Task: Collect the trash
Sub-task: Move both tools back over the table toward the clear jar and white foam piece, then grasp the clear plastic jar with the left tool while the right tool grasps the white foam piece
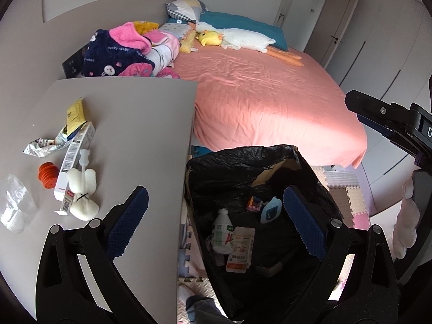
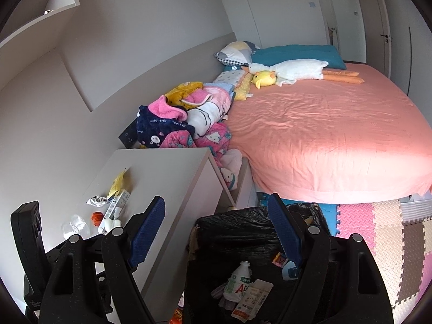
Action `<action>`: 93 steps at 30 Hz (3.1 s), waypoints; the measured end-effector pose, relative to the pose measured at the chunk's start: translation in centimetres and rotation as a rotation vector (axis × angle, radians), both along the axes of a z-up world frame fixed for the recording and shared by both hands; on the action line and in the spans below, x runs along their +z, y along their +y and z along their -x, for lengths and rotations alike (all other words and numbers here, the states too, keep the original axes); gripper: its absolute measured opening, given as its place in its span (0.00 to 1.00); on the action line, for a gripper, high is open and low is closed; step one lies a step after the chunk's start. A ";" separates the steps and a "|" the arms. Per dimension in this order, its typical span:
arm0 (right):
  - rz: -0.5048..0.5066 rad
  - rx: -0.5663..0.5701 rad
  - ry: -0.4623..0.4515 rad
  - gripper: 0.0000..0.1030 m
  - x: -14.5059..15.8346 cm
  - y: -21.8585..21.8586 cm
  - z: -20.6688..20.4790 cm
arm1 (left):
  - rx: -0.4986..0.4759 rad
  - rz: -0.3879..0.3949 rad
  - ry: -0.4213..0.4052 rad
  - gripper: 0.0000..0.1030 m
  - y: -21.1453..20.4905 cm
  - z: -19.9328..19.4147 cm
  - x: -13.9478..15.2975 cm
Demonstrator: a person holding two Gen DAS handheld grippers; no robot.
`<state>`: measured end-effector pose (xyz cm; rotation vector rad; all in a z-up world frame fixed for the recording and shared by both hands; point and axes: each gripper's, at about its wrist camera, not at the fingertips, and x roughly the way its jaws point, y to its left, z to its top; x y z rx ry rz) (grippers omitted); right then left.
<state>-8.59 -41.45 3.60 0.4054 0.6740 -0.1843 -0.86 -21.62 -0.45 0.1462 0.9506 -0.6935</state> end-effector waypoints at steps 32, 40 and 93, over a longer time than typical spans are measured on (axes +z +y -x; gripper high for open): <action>0.032 0.325 0.098 0.76 -3.2 15.6 -9.7 | 0.461 -0.027 0.026 0.94 18.1 -3.2 -2.4; 0.031 0.386 0.142 0.76 -4.9 18.8 -12.3 | 0.534 -0.041 0.035 0.94 21.1 -4.8 -3.3; 0.018 0.512 0.279 0.28 -12.0 23.7 -17.9 | 0.673 0.058 0.148 0.47 25.5 -10.1 -6.2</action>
